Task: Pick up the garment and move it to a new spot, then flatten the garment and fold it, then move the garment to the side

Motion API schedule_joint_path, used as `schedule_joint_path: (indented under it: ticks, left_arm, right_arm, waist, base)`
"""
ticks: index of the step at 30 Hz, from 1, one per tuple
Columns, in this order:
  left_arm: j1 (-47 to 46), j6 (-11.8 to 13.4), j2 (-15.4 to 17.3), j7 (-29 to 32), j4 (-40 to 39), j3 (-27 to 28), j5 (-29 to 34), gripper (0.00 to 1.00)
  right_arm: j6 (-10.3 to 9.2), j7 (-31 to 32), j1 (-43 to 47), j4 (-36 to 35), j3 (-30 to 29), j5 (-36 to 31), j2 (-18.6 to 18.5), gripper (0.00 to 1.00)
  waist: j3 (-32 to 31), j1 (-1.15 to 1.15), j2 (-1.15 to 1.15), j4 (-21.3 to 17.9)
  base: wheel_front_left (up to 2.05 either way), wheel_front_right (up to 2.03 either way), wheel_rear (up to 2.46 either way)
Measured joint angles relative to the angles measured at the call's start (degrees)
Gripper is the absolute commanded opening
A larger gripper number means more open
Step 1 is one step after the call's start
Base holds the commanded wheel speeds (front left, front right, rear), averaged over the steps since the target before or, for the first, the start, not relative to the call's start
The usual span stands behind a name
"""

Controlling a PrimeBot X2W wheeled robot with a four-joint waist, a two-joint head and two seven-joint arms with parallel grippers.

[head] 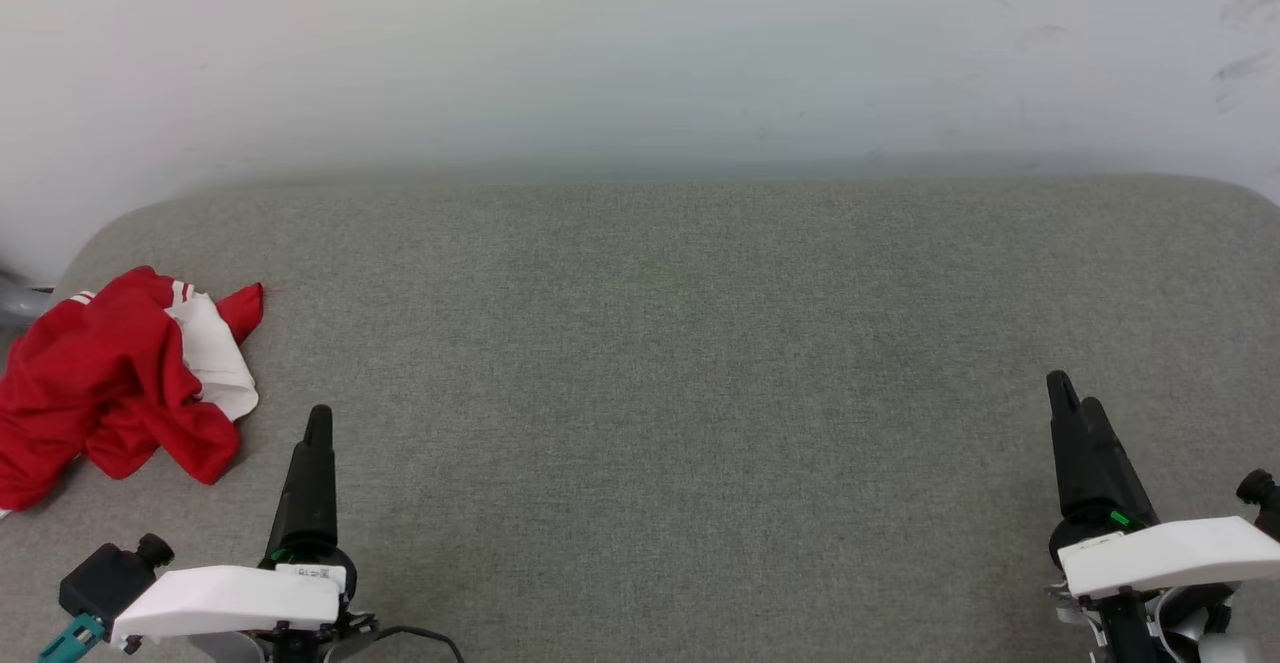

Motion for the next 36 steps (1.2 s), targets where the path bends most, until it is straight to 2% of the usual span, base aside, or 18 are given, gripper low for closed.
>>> schedule_joint_path:
  ticks: [17, 25, 36]
  left_arm:
    - [1.7, 0.43, 0.01, -3.07, -7.49, -6.42, 26.3, 1.0]
    - [1.86, 2.74, 0.32, -4.32, -9.33, -9.77, 34.65, 1.0]
    - [2.04, 7.81, 3.58, -5.93, -9.54, -15.97, 42.33, 1.0]
  right_arm:
    - [0.0, -3.02, 0.6, -3.72, 1.2, -20.71, -0.01, 1.0]
    - [0.0, -4.32, 0.97, -4.25, 1.85, -28.05, -0.01, 1.0]
    - [0.01, -5.97, 1.04, -4.94, 2.05, -36.42, -0.01, 1.0]
  waist:
    - [0.43, 0.0, 0.0, -0.46]
    - [0.61, 0.0, 0.0, -0.69]
    - [0.86, 0.0, 0.0, -1.03]
  base:
    - [0.0, 0.0, 0.0]
    - [0.0, 0.0, 0.0]
    - [0.0, 0.0, 0.0]
